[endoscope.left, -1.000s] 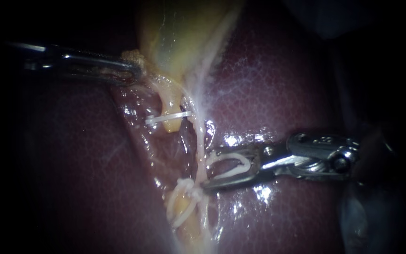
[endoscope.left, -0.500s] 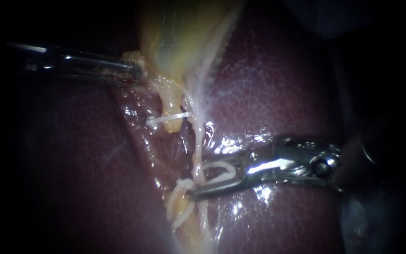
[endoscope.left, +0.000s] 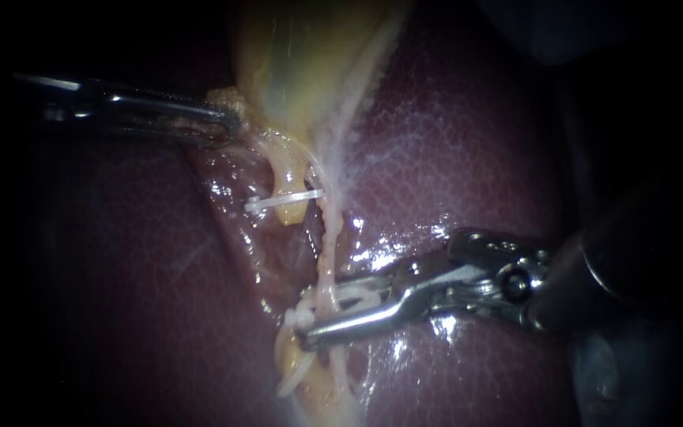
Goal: Clipping second clip right tube
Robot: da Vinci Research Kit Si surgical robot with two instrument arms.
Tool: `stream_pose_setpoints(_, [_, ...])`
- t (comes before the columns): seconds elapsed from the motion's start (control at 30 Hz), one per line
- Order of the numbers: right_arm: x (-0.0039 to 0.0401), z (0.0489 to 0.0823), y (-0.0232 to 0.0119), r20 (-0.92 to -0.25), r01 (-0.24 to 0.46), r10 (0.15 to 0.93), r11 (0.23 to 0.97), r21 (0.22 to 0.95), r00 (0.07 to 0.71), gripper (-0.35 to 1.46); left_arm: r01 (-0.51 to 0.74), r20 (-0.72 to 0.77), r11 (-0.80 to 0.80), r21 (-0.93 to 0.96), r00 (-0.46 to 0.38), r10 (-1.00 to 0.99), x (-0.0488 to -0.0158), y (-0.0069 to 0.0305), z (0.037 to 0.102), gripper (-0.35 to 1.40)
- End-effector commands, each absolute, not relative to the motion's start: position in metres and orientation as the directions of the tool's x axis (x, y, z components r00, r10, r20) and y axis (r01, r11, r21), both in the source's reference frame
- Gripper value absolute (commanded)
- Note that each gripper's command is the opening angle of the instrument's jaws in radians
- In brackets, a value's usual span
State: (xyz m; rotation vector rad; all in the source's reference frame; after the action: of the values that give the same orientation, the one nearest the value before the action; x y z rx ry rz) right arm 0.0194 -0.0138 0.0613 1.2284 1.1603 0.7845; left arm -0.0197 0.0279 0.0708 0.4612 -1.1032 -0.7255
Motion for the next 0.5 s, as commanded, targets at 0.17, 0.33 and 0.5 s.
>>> stream_pose_setpoints(0.17, [0.0195,0.0607,-0.0142,-0.232,0.159,0.937,0.195,0.968,0.262,0.47,0.296,0.635,0.687,0.664,0.261,-0.727,-0.0197,0.0279,0.0708,-0.35])
stream_pose_setpoints(0.33, [0.0195,0.0604,-0.0141,-0.231,0.162,0.938,0.193,0.968,0.26,0.47,0.297,0.635,0.687,0.663,0.261,-0.727,-0.0197,0.0278,0.0706,-0.35])
stream_pose_setpoints(0.5, [0.0197,0.0586,-0.0138,-0.224,0.177,0.943,0.183,0.967,0.248,0.47,0.297,0.635,0.687,0.663,0.261,-0.727,-0.0197,0.0277,0.0705,-0.35])
